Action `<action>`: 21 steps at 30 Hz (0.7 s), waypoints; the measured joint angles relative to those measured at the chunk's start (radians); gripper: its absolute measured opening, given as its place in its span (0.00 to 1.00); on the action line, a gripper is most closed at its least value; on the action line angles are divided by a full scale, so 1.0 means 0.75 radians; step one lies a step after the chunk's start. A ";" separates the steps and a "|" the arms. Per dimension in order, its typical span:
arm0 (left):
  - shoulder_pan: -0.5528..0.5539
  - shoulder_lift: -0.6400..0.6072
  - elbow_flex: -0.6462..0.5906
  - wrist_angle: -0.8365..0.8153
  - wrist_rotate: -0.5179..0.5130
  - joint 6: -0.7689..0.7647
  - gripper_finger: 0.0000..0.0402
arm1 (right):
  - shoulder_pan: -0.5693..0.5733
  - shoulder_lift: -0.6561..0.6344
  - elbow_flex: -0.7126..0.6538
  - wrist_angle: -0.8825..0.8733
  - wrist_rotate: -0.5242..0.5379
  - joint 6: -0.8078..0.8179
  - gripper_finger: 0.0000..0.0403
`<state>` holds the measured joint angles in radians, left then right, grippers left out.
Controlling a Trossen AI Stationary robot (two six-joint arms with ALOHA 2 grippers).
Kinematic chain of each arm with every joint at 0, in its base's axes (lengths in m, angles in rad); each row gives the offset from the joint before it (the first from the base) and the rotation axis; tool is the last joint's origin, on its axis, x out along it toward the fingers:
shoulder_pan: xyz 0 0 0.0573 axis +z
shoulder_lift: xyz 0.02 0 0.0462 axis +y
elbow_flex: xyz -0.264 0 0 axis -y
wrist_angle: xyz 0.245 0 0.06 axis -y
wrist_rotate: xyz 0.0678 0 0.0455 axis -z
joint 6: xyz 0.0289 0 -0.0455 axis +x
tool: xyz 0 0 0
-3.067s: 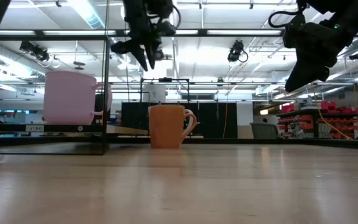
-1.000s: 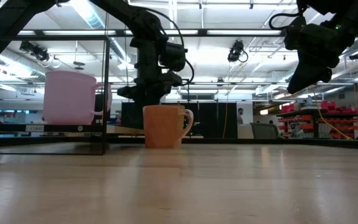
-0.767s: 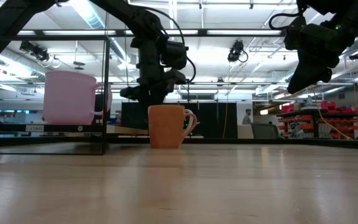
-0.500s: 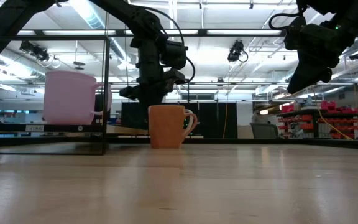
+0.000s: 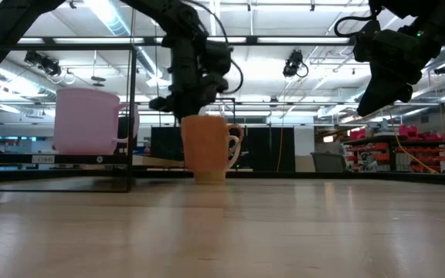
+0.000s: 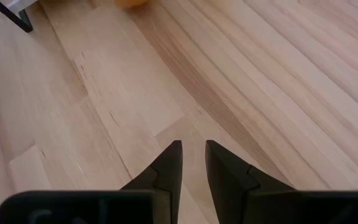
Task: Stack small to large cups/mugs on shelf
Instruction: Put the orange mug on the shelf
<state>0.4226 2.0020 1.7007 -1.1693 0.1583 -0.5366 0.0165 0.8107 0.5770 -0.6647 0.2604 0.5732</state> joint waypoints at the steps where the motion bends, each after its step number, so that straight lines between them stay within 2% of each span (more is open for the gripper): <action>1: -0.008 -0.003 0.027 -0.014 -0.001 0.004 0.06 | 0.000 0.000 0.000 0.000 0.000 0.000 0.19; 7: -0.063 -0.017 0.259 -0.167 -0.003 0.004 0.06 | 0.000 0.000 0.000 0.000 0.000 0.000 0.19; 15: -0.099 -0.020 0.644 -0.539 -0.196 -0.015 0.06 | 0.000 0.000 0.000 0.000 0.000 0.000 0.19; 17: -0.098 -0.024 0.697 -0.552 -0.243 -0.040 0.06 | 0.000 0.000 0.000 -0.001 -0.001 0.000 0.19; 21: -0.072 -0.083 0.719 -0.535 -0.245 -0.089 0.06 | 0.000 0.000 0.000 -0.003 -0.004 0.000 0.19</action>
<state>0.3688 1.9395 2.2403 -1.5707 -0.0257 -0.6038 0.0163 0.8108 0.5770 -0.6669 0.2573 0.5730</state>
